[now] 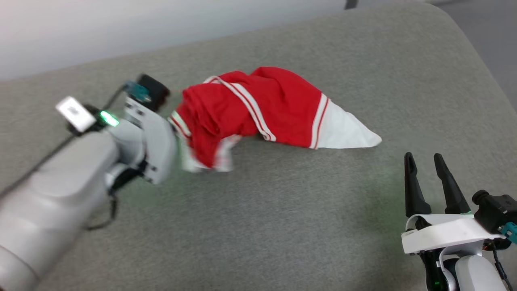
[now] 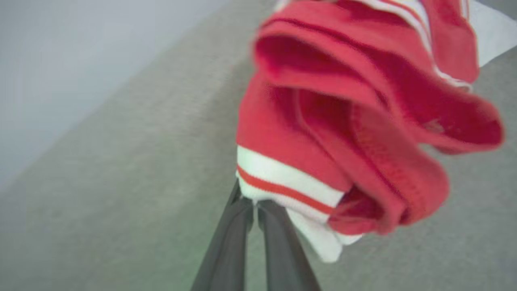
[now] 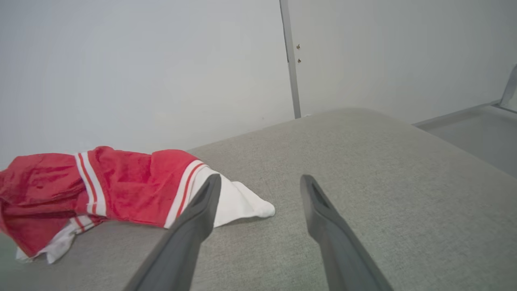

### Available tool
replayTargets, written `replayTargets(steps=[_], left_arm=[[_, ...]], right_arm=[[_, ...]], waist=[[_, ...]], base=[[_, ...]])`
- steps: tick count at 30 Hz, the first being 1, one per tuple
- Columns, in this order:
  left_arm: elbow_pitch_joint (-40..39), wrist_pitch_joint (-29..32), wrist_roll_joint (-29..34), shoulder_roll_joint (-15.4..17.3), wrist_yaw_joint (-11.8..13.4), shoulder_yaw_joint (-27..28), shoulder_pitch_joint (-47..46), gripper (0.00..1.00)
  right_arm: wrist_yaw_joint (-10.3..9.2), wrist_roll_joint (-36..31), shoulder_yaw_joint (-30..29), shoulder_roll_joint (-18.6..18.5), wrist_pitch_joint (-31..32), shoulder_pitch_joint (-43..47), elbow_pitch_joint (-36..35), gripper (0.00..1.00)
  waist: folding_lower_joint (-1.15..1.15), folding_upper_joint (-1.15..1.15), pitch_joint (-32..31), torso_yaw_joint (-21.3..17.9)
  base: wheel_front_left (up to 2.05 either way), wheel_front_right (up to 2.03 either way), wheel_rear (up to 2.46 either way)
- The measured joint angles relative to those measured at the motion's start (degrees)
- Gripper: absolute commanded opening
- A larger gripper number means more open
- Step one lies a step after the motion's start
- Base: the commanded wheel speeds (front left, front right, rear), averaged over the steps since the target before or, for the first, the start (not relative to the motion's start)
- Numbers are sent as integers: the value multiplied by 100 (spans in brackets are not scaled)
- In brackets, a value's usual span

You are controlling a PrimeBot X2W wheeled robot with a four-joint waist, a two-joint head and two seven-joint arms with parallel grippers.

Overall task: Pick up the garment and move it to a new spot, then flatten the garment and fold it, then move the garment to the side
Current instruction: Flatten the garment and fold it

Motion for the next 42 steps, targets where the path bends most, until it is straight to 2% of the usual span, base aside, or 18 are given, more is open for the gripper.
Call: replayTargets(steps=[3, 7, 9, 12, 18, 25, 26, 28, 29, 30, 33, 37, 39, 42], left_arm=[[107, -493, 488, 259, 27, -108, -286, 0], [123, -1393, 1104, 400, 235, -125, -609, 0], [129, -1748, 1371, 455, 334, -199, -631, 0], [212, -2046, 1527, 541, 353, -313, -411, 0], [684, -2512, 1478, 633, 349, -426, 507, 0], [990, -2754, 792, 286, 89, -203, 1061, 2], [968, -2770, 770, 265, 60, -218, 1071, 28], [900, -2773, 670, 287, 24, -276, 1081, 60], [836, -2765, 637, 338, 22, -321, 1079, 95], [716, -2672, 559, 413, 22, -375, 1080, 100], [246, -2246, 204, 771, 21, -497, 1077, 100], [-550, -1571, -364, 1493, 15, -575, 914, 100], [-722, -1393, -448, 1797, 14, -553, 673, 100], [-643, -1137, -833, 1923, 15, -358, 383, 100]], right_arm=[[0, -16, 35, 0, -10, 2, 19, 100], [0, -57, 38, 0, -13, 1, 25, 100], [0, -90, 21, 1, -13, 2, 29, 100], [0, -97, 20, 0, -13, 3, 35, 100], [0, -97, 33, -1, -13, 5, 44, 100], [0, -96, -34, -55, -13, 12, 46, 100], [0, -96, -33, -65, -13, 11, 47, 100], [0, -97, -27, -73, -14, 10, 51, 100], [0, -97, -16, -74, -13, 9, 55, 100], [0, -97, -4, -77, -13, 8, 62, 100], [0, -96, 65, -92, -13, 2, 75, 100], [0, -96, 101, -94, -13, 6, 86, 100], [0, -94, 108, -97, -14, 13, 89, 100], [0, -90, 125, -93, -14, 21, 93, 100]], waist=[[0, 0, -89, 168], [0, 0, -200, 377], [0, 0, -250, 466], [0, 0, -316, 571], [0, 0, -352, 663], [0, 0, -320, 743], [0, 0, -319, 756], [0, 0, -321, 777], [0, 0, -324, 781], [0, 0, -327, 778], [0, 0, -332, 740], [0, 0, -330, 639], [0, 0, -318, 579], [0, 0, -288, 490]], base=[[0, 0, 0], [0, 0, 0], [0, 0, 0], [0, 0, 0], [0, 0, 0], [0, 0, 0], [0, 0, 0], [0, 0, 0], [0, 0, 0], [0, 0, 0], [0, 0, 0], [0, 0, 0], [0, 0, 0], [0, 0, 0]])
